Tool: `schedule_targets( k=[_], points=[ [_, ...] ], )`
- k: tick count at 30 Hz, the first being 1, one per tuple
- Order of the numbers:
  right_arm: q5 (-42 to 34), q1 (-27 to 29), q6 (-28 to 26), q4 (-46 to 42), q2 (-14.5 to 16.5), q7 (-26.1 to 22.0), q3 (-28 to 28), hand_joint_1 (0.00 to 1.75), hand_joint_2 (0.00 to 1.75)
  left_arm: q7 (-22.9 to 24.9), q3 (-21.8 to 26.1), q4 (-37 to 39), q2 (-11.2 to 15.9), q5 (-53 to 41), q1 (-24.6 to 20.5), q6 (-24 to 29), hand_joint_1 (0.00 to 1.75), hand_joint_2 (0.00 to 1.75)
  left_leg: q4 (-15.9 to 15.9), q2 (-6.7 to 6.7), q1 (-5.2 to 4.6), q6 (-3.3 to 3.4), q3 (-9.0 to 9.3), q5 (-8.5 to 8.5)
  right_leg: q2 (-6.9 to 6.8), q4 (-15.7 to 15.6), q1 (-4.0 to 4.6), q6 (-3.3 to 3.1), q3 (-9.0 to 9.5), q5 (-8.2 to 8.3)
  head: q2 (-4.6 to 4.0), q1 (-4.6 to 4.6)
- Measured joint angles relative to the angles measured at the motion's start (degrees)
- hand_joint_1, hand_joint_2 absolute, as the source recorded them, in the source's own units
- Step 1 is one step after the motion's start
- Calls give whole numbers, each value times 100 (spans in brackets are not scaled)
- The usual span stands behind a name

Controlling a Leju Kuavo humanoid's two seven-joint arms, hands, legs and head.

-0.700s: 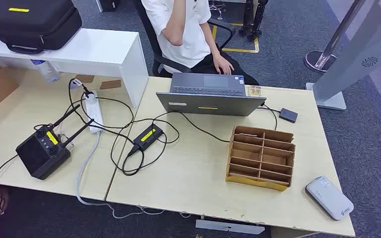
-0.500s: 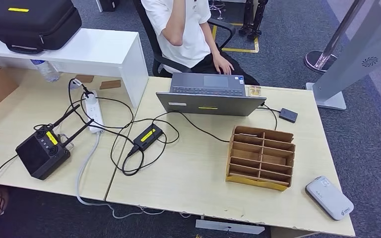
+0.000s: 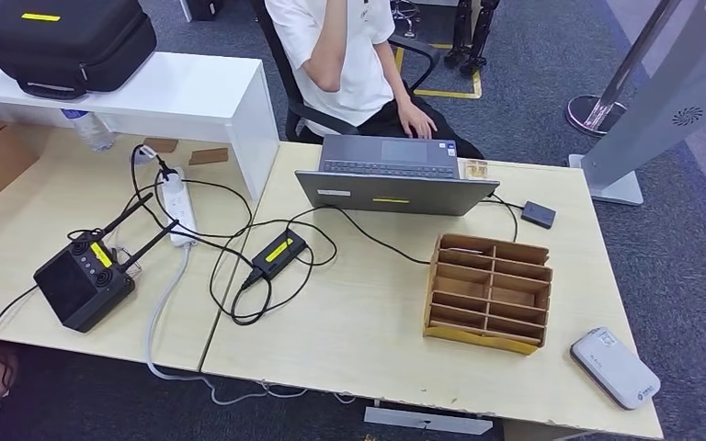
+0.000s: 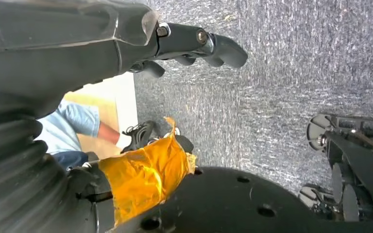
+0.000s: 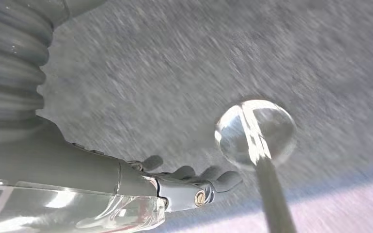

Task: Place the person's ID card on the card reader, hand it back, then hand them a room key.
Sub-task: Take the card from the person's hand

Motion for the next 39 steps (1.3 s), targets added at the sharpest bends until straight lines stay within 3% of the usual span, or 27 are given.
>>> schedule_targets(
  k=[5,9,14,28,32,36,39],
  points=[
    [-56,-150,262,-62,-691,-95,-2,0,175,-13,0,3,13,-18,-2,-22,0,175,-3,1,1,0,1,1,1,9,0,0,4,0,0,-27],
    [-92,-322,455,-120,-1101,-268,34,0,0,-175,-11,7,20,-112,0,-67,0,175,-3,0,2,0,-1,1,2,10,1,-1,4,0,0,-36],
    [-103,-585,645,-245,-1369,-734,248,0,0,-478,-134,7,39,-344,0,177,0,175,-3,0,4,1,1,2,1,10,2,-1,4,0,0,-37],
    [-109,-734,691,-371,-1474,-773,472,0,0,-522,-233,7,74,-376,3,233,0,175,-6,-9,5,-1,-2,4,-4,10,3,-1,4,-1,0,-37],
    [-121,-738,708,-383,-1476,-832,502,0,175,-564,-251,7,75,-377,5,223,0,175,-6,-9,5,-1,-3,5,-4,10,3,-1,5,-1,0,-37],
    [-451,-799,1097,-707,-1474,-1189,795,0,175,-931,-292,7,86,-463,8,192,0,175,-7,-6,3,-1,-3,5,-1,12,1,-2,5,0,0,-37],
    [-1307,-727,1688,-1561,-1428,-940,1413,0,175,-1374,-325,7,102,-565,10,239,0,175,-7,-6,2,-1,-1,6,-2,12,0,-2,4,0,0,-37]
  ],
)
